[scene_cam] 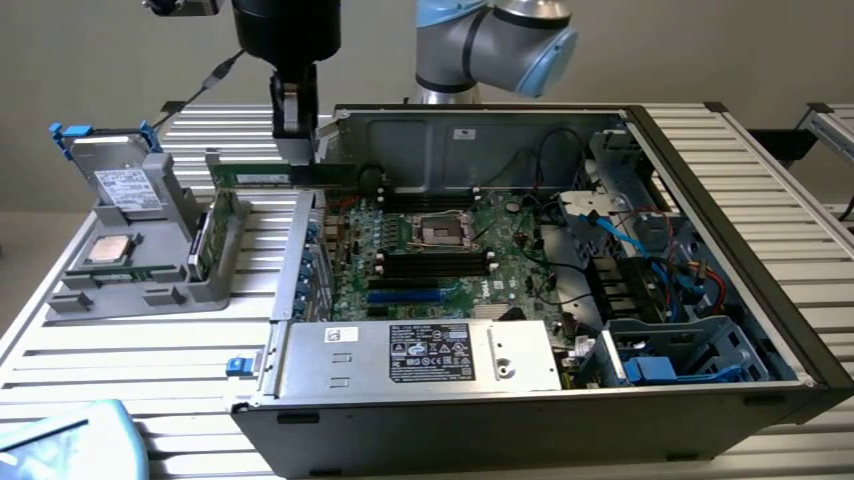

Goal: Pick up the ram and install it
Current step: 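Pick up the ram and move it above insertion slot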

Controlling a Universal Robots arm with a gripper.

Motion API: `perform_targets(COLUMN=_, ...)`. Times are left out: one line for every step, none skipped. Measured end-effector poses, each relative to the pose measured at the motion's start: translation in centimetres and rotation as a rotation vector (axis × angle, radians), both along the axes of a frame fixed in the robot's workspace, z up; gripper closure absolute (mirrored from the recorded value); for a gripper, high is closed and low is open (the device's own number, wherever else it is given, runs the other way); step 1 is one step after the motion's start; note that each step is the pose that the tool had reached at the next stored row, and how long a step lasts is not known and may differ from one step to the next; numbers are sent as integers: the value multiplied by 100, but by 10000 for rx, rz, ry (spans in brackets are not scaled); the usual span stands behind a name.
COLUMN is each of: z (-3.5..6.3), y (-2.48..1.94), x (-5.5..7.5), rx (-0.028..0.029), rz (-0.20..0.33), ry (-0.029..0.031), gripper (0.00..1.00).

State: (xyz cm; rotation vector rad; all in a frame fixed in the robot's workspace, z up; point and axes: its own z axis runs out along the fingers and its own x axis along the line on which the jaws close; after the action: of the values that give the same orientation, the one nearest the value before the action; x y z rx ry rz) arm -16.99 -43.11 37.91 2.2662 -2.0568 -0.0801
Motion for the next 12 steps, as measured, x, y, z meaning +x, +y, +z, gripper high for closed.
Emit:
perform_targets(z=1, y=0, x=28, rx=-1, rz=-1, ry=-1, gripper=86)
perform_targets(z=1, y=0, x=56, rx=-1, rz=-1, ry=-2, gripper=86)
perform_targets(z=1, y=0, x=85, rx=0, rz=-1, ry=-3, gripper=86)
perform_targets(z=1, y=0, x=116, rx=0, rz=-1, ry=-4, gripper=86)
perform_targets(z=2, y=0, x=146, rx=-1, rz=-1, ry=-4, gripper=86)
perform_targets(z=2, y=0, x=174, rx=0, rz=-1, ry=-5, gripper=86)
perform_targets(z=3, y=0, x=203, rx=0, rz=0, ry=-6, gripper=86)
perform_targets(z=4, y=0, x=234, rx=-1, rz=-1, ry=-7, gripper=86)
perform_targets(z=4, y=0, x=263, rx=0, rz=-1, ry=-8, gripper=86)
perform_targets(z=4, y=0, x=291, rx=-1, rz=-1, ry=-8, gripper=86)
perform_targets(z=5, y=0, x=321, rx=0, rz=-1, ry=-9, gripper=86)
perform_targets(z=5, y=0, x=353, rx=0, rz=0, ry=-10, gripper=86)
